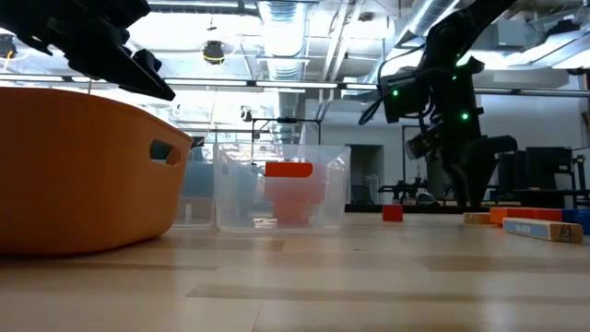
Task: Sort blocks
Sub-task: Put the brown block into the left transparent bin
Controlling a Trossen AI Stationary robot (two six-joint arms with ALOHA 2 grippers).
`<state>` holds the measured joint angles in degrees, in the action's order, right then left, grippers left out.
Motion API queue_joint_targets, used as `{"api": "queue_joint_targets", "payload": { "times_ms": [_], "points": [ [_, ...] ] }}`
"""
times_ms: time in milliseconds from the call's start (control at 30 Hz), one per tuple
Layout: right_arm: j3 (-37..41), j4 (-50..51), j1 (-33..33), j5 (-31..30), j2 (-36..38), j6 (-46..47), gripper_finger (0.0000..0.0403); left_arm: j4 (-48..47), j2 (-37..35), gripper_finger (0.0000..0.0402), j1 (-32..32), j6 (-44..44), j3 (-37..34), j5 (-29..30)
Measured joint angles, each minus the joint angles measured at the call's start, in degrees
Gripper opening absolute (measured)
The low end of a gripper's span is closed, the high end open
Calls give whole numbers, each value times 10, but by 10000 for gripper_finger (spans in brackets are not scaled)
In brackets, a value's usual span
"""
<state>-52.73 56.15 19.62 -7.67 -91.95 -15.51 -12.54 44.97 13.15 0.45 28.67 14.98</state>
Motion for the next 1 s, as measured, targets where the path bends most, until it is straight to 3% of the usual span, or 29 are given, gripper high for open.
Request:
{"api": "queue_joint_targets", "payload": {
  "times_ms": [267, 467, 600, 833, 1000],
  "points": [
    [1, 52, 1, 0, -30, -17, 167, 67, 0, 187, 28, -9, -55, 13],
    [25, 3, 4, 0, -31, -114, 166, 123, -1, 187, 28, -9, -71, 21],
    [30, -24, -3, 0, -30, -117, 156, 120, -3, 187, 37, -7, -73, 22],
    [30, -38, -29, 10, -29, -118, 84, 121, -5, 187, 54, -4, -73, 27],
    [16, -51, -53, 34, -27, -84, 24, 120, -5, 187, 72, 0, -73, 62]
  ]
}}
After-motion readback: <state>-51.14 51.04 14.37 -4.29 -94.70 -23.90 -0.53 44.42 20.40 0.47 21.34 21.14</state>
